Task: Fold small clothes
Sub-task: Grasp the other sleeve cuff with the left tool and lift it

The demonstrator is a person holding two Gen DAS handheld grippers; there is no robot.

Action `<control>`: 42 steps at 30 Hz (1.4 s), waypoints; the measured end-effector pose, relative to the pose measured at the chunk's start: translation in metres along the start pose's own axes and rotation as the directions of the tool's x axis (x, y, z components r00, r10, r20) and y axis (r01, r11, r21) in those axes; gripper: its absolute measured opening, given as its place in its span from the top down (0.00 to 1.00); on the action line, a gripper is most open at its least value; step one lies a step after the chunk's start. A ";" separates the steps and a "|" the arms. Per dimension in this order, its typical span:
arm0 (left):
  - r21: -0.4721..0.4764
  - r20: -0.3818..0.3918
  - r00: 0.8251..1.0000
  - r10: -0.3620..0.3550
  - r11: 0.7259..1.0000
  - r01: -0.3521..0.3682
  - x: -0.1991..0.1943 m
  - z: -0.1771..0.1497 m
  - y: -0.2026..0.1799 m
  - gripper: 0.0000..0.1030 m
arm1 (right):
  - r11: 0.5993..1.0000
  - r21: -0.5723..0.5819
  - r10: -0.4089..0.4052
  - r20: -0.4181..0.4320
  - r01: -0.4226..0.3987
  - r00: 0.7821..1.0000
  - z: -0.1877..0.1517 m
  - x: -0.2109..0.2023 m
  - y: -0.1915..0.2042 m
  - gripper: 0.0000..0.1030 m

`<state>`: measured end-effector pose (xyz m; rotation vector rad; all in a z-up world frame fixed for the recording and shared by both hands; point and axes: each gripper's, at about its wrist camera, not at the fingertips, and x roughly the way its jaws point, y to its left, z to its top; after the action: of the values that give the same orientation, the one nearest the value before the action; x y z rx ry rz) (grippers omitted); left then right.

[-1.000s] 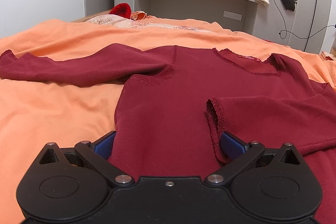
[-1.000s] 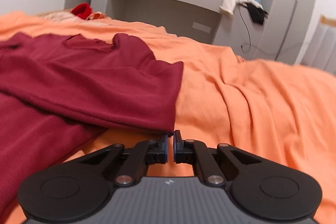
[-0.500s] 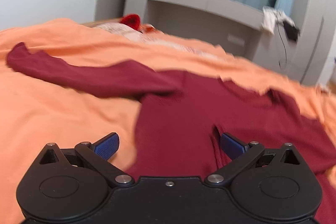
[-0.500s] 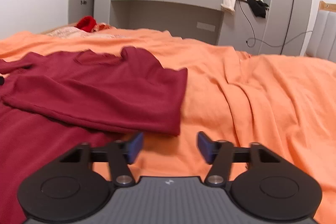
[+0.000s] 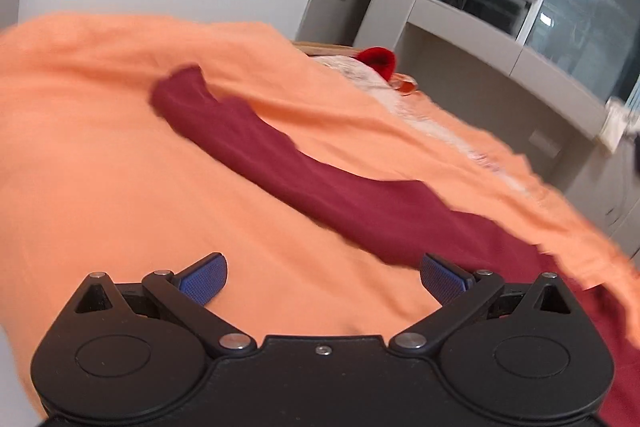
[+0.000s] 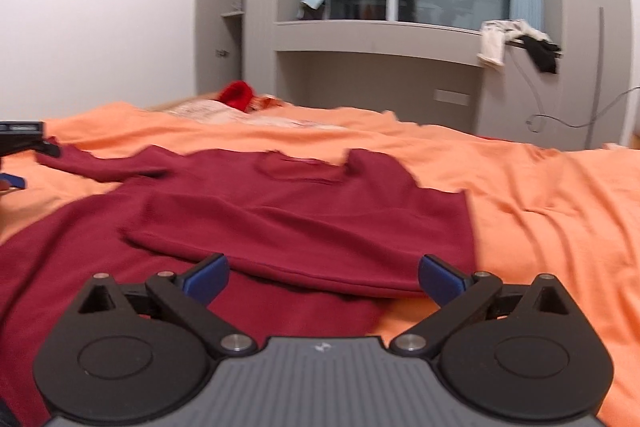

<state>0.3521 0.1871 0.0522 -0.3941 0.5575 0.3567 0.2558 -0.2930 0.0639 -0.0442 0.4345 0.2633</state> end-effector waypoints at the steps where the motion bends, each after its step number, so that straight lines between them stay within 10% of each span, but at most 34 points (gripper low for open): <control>1: 0.042 0.005 1.000 0.024 0.999 -0.024 0.002 0.005 0.004 0.00 | 1.000 -0.004 0.019 0.003 -0.019 1.000 -0.001 0.000 0.004 0.00; 6: 0.188 0.037 0.993 0.114 0.975 -0.119 0.028 0.035 0.024 0.00 | 0.996 -0.061 0.068 0.007 -0.068 0.998 -0.009 0.002 0.022 0.00; 11: -0.036 0.015 0.996 0.088 0.996 -0.087 0.068 0.068 0.068 0.01 | 0.992 -0.100 0.082 0.022 -0.080 0.996 -0.018 0.002 0.029 0.00; 20: -0.265 0.001 0.990 0.138 0.955 -0.133 0.119 0.093 0.108 0.01 | 0.991 -0.092 0.099 -0.012 -0.100 0.995 -0.024 0.014 0.026 0.00; 23: -0.299 0.021 0.988 0.155 0.944 -0.141 0.125 0.093 0.114 0.14 | 0.990 -0.098 0.099 -0.031 -0.102 0.995 -0.026 0.017 0.027 0.00; 26: -0.323 0.044 0.984 0.171 0.935 -0.148 0.128 0.093 0.119 0.62 | 0.989 -0.105 0.098 -0.036 -0.102 0.994 -0.027 0.018 0.028 0.00; 27: -0.317 0.052 0.983 0.177 0.936 -0.152 0.130 0.094 0.120 0.80 | 0.989 -0.106 0.097 -0.036 -0.101 0.995 -0.028 0.019 0.028 0.00; 30: -0.241 0.093 0.978 0.185 0.958 -0.159 0.126 0.094 0.109 0.93 | 0.989 -0.102 0.099 -0.043 -0.103 0.994 -0.028 0.020 0.028 0.00; 42: 0.144 0.362 0.925 -0.113 0.988 0.065 0.019 0.114 0.003 0.94 | 0.993 -0.074 0.088 -0.012 -0.089 0.996 -0.027 0.013 0.025 0.00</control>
<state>0.4158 0.2458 0.1294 -0.2174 0.1902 0.2958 0.2492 -0.2682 0.0342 -0.0996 0.4358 0.3669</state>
